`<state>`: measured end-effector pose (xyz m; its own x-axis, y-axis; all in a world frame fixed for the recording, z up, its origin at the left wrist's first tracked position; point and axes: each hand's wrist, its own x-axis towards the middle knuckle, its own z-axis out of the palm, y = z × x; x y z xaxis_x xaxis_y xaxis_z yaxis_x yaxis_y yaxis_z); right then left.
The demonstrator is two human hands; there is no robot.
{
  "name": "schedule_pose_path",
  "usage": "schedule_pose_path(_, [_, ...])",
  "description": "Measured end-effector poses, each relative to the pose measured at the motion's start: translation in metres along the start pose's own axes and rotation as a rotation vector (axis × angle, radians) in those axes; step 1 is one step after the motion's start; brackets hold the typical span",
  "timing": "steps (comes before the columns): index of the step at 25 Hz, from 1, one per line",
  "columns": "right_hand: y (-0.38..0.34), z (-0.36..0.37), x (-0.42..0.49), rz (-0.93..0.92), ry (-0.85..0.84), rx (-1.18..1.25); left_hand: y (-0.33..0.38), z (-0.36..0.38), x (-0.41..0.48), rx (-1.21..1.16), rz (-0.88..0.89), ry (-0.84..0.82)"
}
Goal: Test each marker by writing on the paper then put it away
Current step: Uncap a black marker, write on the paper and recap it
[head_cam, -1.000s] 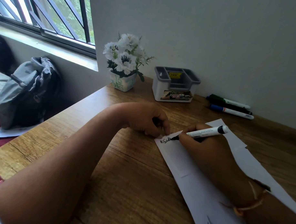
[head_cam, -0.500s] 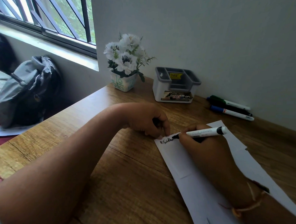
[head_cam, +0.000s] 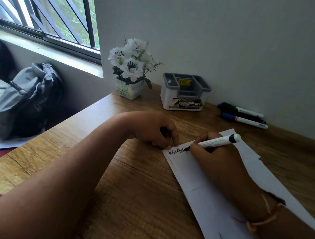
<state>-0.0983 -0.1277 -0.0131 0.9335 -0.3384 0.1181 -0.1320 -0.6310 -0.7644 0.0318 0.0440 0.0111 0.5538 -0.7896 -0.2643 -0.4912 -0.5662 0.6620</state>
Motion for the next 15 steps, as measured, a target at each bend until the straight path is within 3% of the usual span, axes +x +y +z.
schedule_pose_path(5, [0.001,-0.004,0.005,0.098,0.006,0.196,0.003,-0.001,-0.004,-0.010,-0.010,-0.001])
schedule_pose_path(8, [0.000,-0.006,0.008,0.138,0.016,0.328,0.005,0.001,-0.004,-0.062,0.009,0.169])
schedule_pose_path(10, [-0.002,-0.010,0.008,0.130,-0.003,0.399,0.009,0.004,-0.002,-0.296,0.016,0.307])
schedule_pose_path(13, [-0.006,-0.012,0.006,0.157,0.027,0.542,0.016,0.006,0.001,-0.899,0.056,0.336])
schedule_pose_path(15, [-0.008,-0.013,0.006,0.211,0.083,0.701,0.017,0.007,0.003,-1.086,0.081,0.364])
